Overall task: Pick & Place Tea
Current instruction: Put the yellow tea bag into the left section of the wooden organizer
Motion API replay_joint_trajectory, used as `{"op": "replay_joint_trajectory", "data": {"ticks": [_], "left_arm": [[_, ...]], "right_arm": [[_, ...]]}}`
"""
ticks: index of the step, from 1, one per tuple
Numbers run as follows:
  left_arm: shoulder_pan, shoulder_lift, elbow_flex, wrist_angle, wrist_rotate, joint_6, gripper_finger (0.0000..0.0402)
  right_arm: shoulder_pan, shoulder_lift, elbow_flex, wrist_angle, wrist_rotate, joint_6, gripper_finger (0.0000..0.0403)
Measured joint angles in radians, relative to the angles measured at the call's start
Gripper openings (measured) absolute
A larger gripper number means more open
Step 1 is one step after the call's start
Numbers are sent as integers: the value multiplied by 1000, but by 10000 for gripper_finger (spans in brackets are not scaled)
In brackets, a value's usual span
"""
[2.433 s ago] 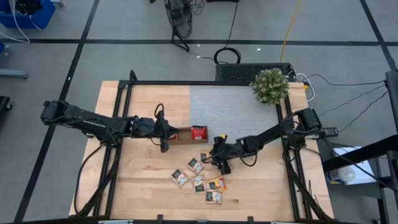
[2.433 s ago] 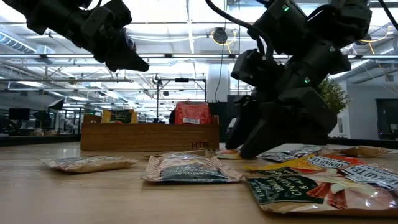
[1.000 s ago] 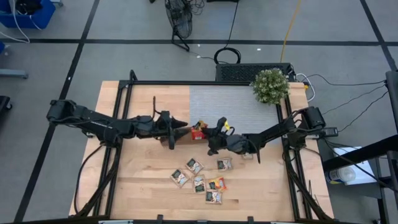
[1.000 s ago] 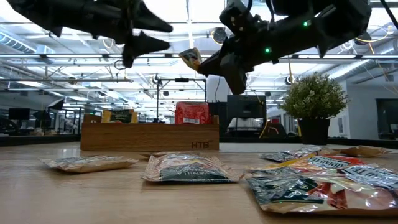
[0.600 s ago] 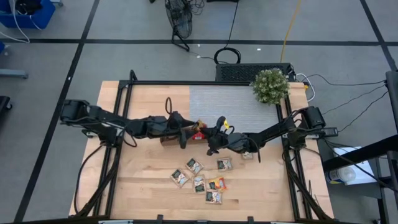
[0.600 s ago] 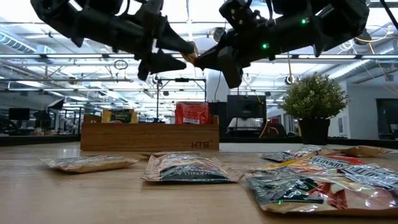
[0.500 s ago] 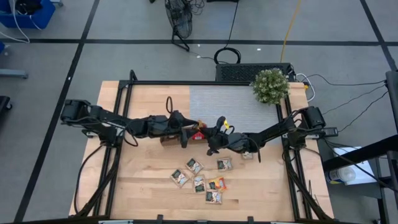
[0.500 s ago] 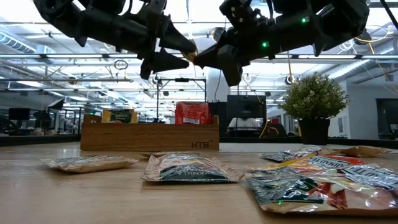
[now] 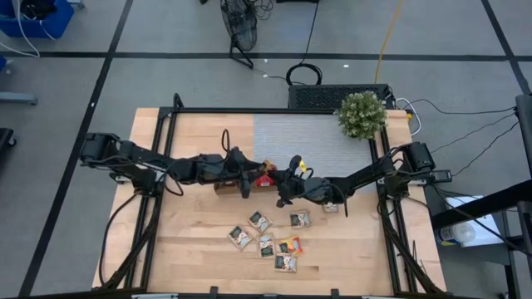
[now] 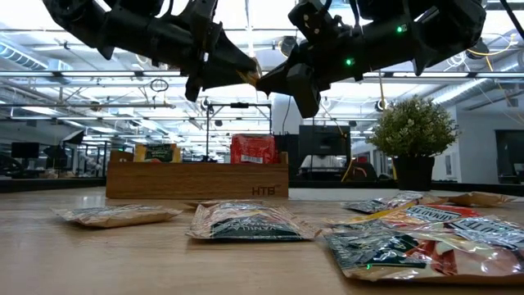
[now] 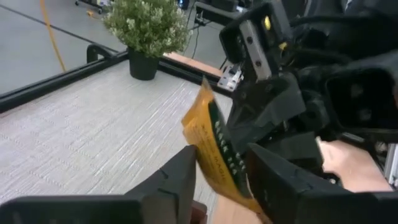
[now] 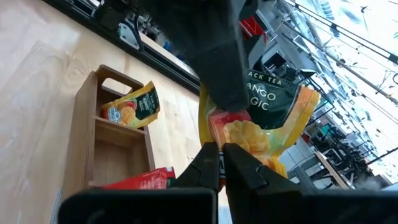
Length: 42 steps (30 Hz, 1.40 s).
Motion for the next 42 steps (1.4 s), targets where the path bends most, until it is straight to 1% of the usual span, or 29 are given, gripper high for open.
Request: {"op": "replay_joint_trajectory", "data": {"ticks": [6, 9, 15, 18, 19, 21, 23, 24, 28, 31, 34, 37, 40, 42], "left_arm": [[0, -21, 0, -6, 3, 0, 119], [0, -23, 2, -9, 18, 0, 118], [1, -22, 1, -36, 19, 3, 117], [1, -21, 1, -35, 19, 42, 113], [1, -21, 1, -34, 19, 57, 106], [1, -21, 1, -36, 19, 80, 78], [1, -21, 1, -36, 19, 105, 35], [1, -21, 1, -37, 20, 116, 19], [-3, -29, 0, -52, 26, 172, 12], [-13, -80, 0, -115, 15, 219, 7], [-14, -156, 0, -203, -30, 244, 7], [-20, -231, 1, -296, -63, 269, 6], [-21, -315, 1, -491, -66, 300, 5], [-20, -371, 1, -662, -69, 272, 5]], "right_arm": [[0, 0, 0, -9, 3, 12, 0], [1, -1, 0, -6, 20, 11, 0], [0, -1, 0, -7, 24, 13, 0], [1, -1, 0, -7, 23, 19, 0], [1, -1, 0, -7, 21, 19, 0], [0, -1, 0, -8, 17, 19, 0], [0, -1, 0, -8, -3, 25, 0], [0, -1, 0, -8, -13, 34, 1], [0, -1, 0, -24, -50, 96, 14], [5, -4, 3, -51, -67, 183, 30], [21, -1, -1, -85, -65, 249, 47], [43, -2, -1, -71, -66, 295, 64], [62, -3, 0, -77, -89, 319, 80], [72, -2, 0, -80, -92, 320, 89]]}}
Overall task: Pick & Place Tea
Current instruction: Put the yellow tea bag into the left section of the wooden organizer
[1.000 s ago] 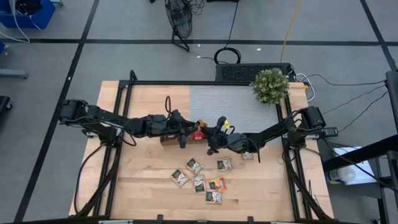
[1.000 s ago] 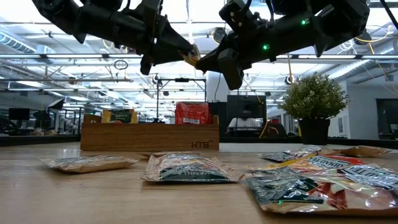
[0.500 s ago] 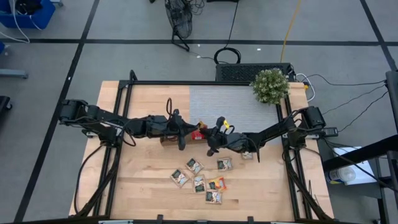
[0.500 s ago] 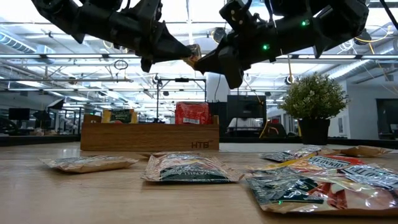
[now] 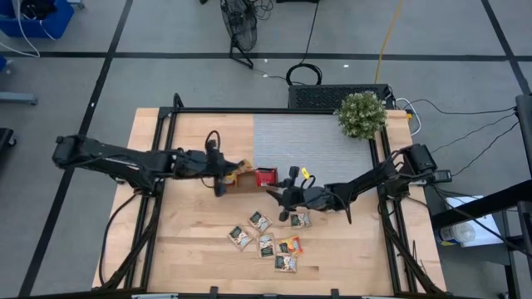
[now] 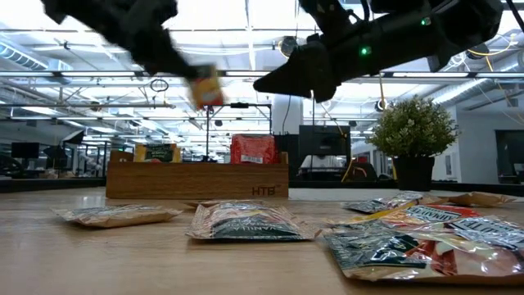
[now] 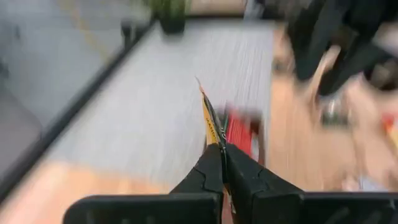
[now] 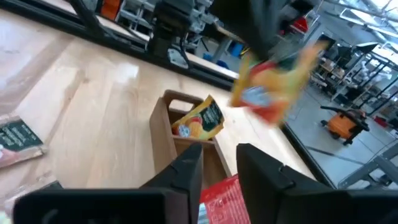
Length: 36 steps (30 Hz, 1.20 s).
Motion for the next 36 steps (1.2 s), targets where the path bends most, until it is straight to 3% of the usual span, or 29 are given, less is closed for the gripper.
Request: {"op": "replay_joint_trajectory", "data": {"ticks": [6, 9, 13, 20, 31, 36], "left_arm": [[-12, -98, 0, -280, 78, -131, 5], [-26, -101, 0, -386, 132, -109, 5], [-28, -58, -1, -468, 110, -102, 5], [6, 20, -1, -451, 87, -8, 6], [9, 95, -1, -350, 113, 202, 13], [17, 131, -1, -359, 121, 206, 5]], "right_arm": [[7, 0, 0, -6, 4, -5, 104], [0, 0, 0, -37, 4, -5, 104], [-10, 0, 0, -101, 4, 11, 104], [-21, 0, 0, -171, 4, 28, 104], [-22, 0, -54, -114, 4, 27, 105], [-22, 0, -56, -105, 4, 26, 105]]}}
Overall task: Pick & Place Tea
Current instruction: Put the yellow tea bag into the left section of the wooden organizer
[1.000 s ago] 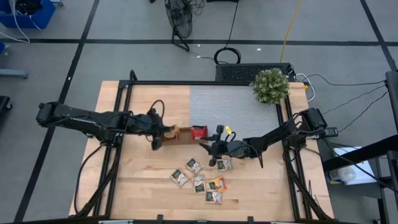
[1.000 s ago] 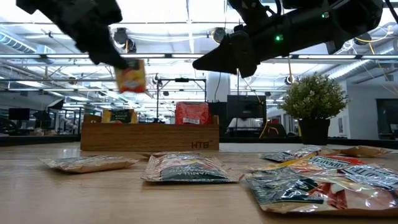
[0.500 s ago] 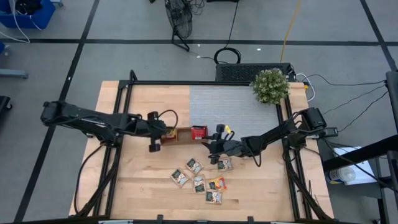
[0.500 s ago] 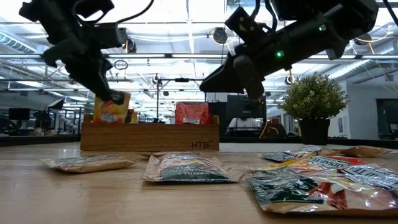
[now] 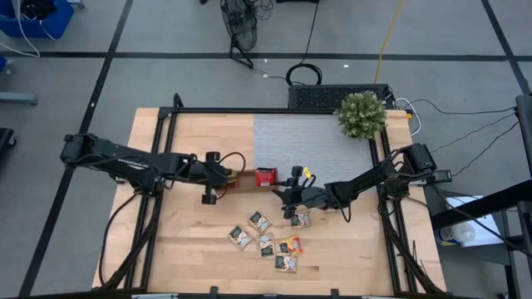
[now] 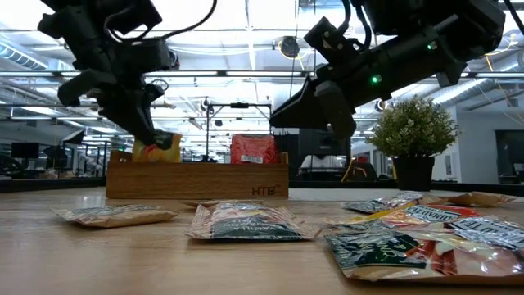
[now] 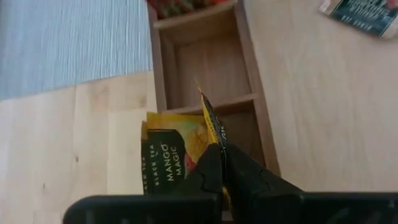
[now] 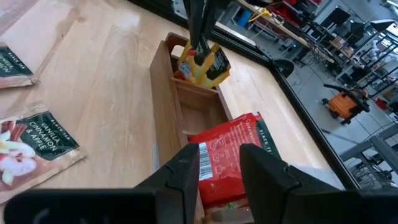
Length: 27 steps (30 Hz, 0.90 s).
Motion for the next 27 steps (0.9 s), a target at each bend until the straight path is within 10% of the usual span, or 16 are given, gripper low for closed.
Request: {"op": "replay_joint_trajectory", "data": {"ticks": [11, 27], "left_arm": [[51, 68, 0, 4, -18, -32, 7], [55, 64, 0, 6, -45, -96, 118]], "right_arm": [[0, 0, 0, 0, 0, -1, 105], [0, 0, 0, 0, 0, -2, 105]]}}
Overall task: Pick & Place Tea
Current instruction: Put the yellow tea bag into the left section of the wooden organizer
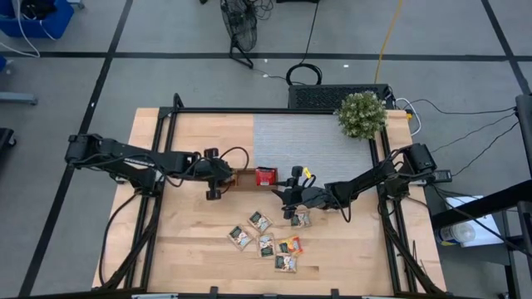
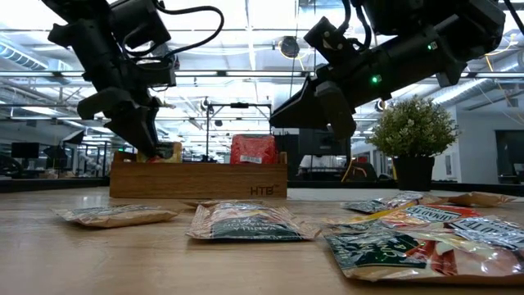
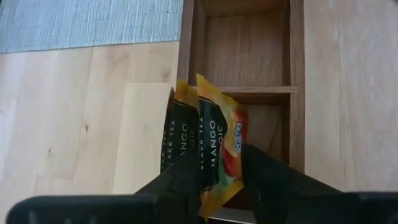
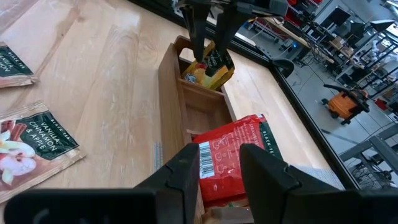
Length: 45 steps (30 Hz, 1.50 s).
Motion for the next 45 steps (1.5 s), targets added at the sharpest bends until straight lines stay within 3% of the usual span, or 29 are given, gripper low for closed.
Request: {"op": "replay_joint_trajectory", "data": {"ticks": [8, 15, 20, 24, 28, 30, 34, 36, 41, 45], "left_arm": [[0, -38, 0, -4, -89, 2, 120], [0, -144, 0, 25, -166, 21, 120], [0, -228, 0, 162, -108, -114, 120], [0, -265, 0, 283, -20, -198, 120], [0, -277, 1, 353, 12, -172, 120], [0, -277, 1, 365, 11, -148, 120], [0, -271, 1, 368, 8, -134, 120], [0, -270, 1, 365, 7, -140, 120], [0, -270, 1, 367, 7, -182, 120], [0, -270, 1, 368, 6, -209, 120]], "right_arm": [[0, 0, 0, 0, 0, -4, 105], [0, 1, -1, -1, 3, -13, 105], [28, -28, -5, -51, 4, 8, 105], [101, -104, -19, -270, -9, 46, 105], [169, -183, -19, -561, -238, 17, 105], [203, -198, -18, -622, -343, -3, 105], [299, -199, -19, -646, -413, -18, 105], [347, -184, -16, -640, -394, -60, 105], [412, -98, -18, -659, -213, -110, 124], [419, -29, -13, -603, -188, -201, 163]]}}
